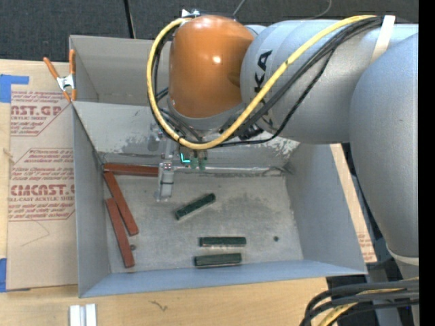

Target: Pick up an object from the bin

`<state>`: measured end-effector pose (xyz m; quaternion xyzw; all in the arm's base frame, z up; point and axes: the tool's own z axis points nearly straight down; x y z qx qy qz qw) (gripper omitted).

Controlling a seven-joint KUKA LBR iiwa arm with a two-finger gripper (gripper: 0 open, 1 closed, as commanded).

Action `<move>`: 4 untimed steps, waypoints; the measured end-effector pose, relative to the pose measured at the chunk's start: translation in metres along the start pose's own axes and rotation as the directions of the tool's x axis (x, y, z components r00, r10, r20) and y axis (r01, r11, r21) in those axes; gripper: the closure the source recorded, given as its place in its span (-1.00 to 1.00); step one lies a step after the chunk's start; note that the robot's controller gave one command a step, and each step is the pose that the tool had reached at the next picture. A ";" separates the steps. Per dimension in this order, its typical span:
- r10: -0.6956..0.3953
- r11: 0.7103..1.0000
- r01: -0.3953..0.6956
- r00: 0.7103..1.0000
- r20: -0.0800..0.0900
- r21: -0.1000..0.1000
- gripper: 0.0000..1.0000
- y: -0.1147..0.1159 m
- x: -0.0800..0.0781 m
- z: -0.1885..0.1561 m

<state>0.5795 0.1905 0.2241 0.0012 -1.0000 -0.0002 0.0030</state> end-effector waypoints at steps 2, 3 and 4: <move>-0.291 0.957 0.291 0.957 0.006 0.004 -1.00 -0.137 0.026 0.155; -0.293 0.956 0.293 0.956 0.008 0.000 1.00 -0.134 0.026 0.154; -0.232 0.973 0.232 0.973 0.017 0.003 1.00 -0.136 0.024 -0.024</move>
Offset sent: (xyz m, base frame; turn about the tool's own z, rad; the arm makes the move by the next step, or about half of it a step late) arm -0.0314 -0.0695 -0.1529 -0.0842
